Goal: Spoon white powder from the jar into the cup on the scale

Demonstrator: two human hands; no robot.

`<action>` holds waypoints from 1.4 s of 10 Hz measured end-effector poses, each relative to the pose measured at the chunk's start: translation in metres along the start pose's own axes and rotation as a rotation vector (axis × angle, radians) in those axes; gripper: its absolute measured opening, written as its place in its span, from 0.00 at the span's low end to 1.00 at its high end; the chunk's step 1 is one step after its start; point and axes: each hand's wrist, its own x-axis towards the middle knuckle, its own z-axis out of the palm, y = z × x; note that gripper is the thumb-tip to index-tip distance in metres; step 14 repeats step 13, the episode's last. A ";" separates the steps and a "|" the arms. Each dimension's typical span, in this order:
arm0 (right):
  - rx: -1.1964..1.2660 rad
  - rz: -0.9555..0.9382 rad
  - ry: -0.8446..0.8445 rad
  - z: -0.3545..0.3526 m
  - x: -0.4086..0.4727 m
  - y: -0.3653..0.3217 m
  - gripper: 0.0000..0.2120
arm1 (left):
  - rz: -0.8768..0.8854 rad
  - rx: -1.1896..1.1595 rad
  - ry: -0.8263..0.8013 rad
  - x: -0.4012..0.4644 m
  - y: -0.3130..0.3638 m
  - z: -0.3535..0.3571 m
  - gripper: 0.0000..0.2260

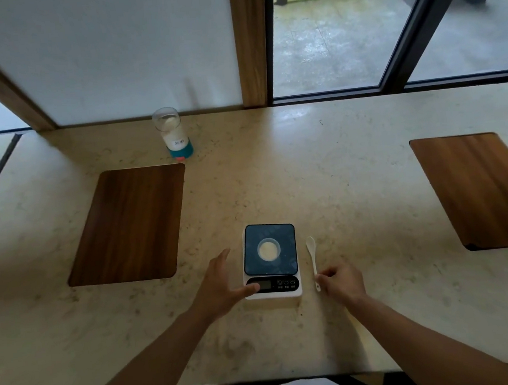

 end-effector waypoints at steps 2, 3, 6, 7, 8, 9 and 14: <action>-0.001 0.008 0.001 0.000 -0.001 0.000 0.03 | -0.008 0.031 -0.007 -0.001 -0.001 0.000 0.56; -0.001 0.015 0.015 -0.001 -0.002 0.000 0.04 | -0.015 0.038 -0.018 -0.001 -0.001 0.001 0.56; 0.022 0.002 0.039 0.000 -0.004 0.000 0.03 | -0.004 0.054 -0.030 -0.002 0.000 0.001 0.56; 0.018 0.008 0.045 0.001 -0.005 -0.001 0.03 | 0.006 0.058 -0.023 -0.001 0.002 0.000 0.54; 0.020 0.007 0.043 0.000 -0.005 -0.002 0.03 | 0.012 0.048 -0.021 0.001 0.004 -0.001 0.54; 0.010 0.001 0.047 -0.001 -0.005 -0.004 0.03 | 0.008 0.049 -0.014 -0.001 0.008 -0.001 0.54; 0.020 -0.196 0.039 -0.027 -0.005 -0.039 0.09 | 0.029 0.016 0.107 -0.001 0.036 -0.005 0.50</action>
